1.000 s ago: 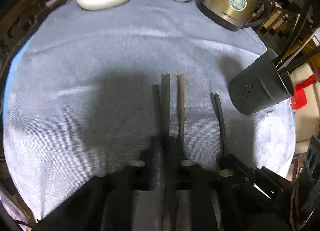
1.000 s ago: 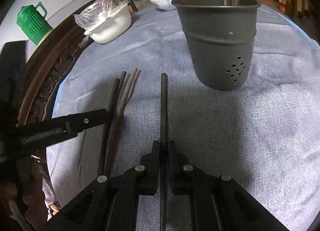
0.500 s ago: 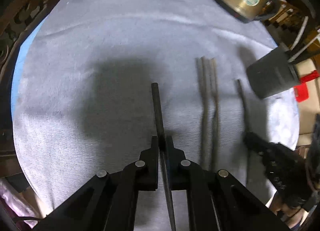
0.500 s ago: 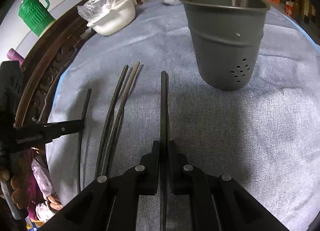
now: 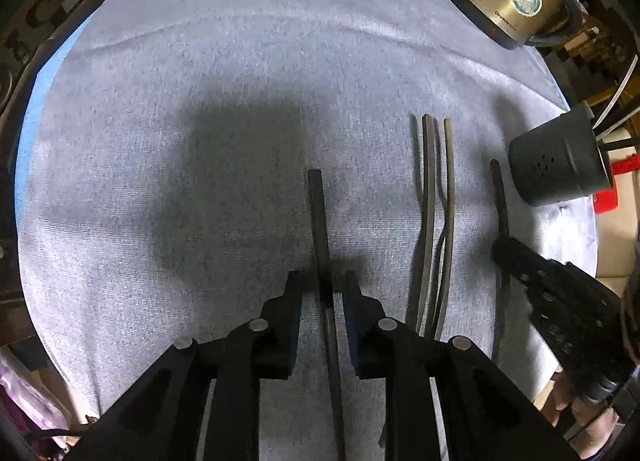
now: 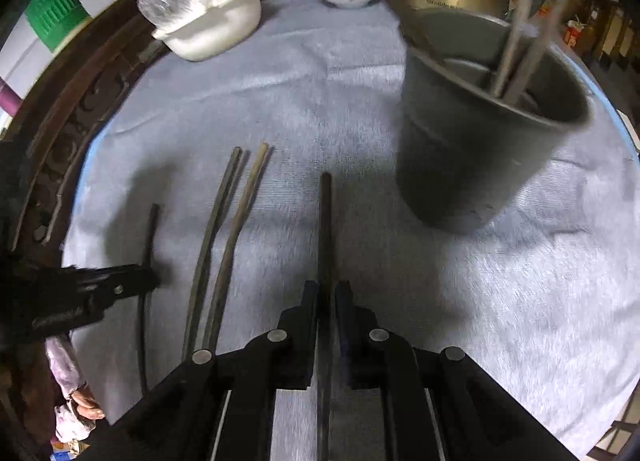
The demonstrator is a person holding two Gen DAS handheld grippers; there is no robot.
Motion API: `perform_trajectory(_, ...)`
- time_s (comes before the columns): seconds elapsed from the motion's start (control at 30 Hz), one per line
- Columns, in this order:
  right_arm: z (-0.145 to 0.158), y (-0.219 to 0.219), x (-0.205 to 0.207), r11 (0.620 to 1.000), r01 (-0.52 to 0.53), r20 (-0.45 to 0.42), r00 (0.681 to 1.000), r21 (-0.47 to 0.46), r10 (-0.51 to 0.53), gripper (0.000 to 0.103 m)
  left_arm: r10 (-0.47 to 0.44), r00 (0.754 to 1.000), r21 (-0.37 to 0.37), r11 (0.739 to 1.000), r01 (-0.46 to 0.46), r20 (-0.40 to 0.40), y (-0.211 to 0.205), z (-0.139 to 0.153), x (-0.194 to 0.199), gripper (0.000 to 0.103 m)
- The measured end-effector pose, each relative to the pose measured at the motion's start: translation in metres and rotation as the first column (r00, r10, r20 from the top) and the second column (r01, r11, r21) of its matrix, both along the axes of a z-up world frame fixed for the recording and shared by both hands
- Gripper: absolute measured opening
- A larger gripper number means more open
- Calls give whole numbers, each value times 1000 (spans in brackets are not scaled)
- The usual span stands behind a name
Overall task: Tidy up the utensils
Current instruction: 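Lift both held chopsticks and carry them above the grey cup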
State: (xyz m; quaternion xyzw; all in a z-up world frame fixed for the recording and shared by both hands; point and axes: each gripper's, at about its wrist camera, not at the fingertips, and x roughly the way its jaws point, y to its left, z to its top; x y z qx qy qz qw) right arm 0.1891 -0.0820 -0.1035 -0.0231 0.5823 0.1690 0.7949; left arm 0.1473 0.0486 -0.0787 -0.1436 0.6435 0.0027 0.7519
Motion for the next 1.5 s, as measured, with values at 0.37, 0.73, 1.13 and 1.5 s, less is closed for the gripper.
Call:
perform_trajectory(0.37,5,-44,-24,985,80,-27,997,155,-76,6,6,1000,-128,992,-3,23,27,3,-18,6)
perform_trajectory(0.73,42,-121,-64,883,251,127,938,397,-324,6,87,965,-112,992,-60,248,37,54,-46,6)
perform_trajectory(1.13,96,-136,-81,865,312,593,633,393,-498,6,96,740,61,981,-182,665,23,123,-54,6)
perform_trajectory(1.5,99,-116,-118,939,257,736,585,229,-340,6,31,659,158,961,-226,751,18,135,-87,7)
